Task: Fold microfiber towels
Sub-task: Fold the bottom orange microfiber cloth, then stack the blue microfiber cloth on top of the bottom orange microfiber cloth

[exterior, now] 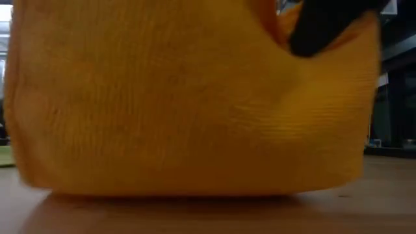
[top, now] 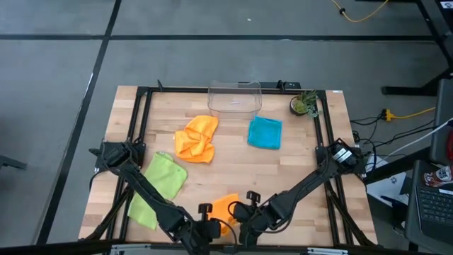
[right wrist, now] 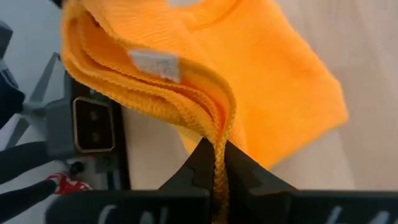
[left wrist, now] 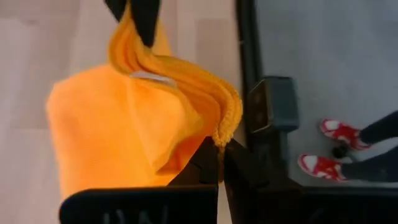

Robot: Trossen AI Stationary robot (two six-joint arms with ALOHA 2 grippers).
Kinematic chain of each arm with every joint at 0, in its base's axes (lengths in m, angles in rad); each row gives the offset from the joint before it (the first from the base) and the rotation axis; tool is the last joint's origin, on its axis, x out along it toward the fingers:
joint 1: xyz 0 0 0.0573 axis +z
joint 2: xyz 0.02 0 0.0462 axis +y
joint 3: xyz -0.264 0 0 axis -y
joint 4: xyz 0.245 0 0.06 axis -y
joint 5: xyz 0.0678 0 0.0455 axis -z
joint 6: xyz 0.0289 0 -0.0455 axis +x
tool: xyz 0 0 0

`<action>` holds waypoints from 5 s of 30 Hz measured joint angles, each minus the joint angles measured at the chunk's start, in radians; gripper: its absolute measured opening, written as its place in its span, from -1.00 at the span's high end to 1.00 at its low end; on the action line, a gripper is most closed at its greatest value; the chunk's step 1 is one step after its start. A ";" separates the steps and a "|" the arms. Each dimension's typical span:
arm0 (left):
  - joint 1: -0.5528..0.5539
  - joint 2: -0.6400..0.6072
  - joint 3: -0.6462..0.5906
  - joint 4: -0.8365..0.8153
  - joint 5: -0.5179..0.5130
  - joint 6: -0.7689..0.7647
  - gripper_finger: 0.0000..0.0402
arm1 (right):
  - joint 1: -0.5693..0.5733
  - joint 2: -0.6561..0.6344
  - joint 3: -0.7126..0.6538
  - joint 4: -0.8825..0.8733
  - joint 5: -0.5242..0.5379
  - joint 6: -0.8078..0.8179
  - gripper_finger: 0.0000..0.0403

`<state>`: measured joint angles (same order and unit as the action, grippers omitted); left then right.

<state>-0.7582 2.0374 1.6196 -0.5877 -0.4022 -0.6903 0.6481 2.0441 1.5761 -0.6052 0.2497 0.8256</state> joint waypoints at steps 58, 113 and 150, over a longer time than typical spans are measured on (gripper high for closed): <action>0.020 0.015 0.024 -0.545 -0.110 -0.356 0.49 | -0.186 0.054 0.100 0.030 0.070 -0.228 -0.01; 0.056 0.005 0.445 -0.983 -0.258 -0.450 0.51 | -0.307 0.209 0.062 -0.156 -0.102 -0.414 -0.01; 0.201 0.004 0.444 -0.877 -0.168 -0.596 0.51 | -0.173 -0.961 -0.894 -0.062 0.172 0.190 -0.01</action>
<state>-0.5576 2.0411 2.0640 -1.4647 -0.5697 -1.2860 0.4751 1.0831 0.6816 -0.6668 0.4213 1.0159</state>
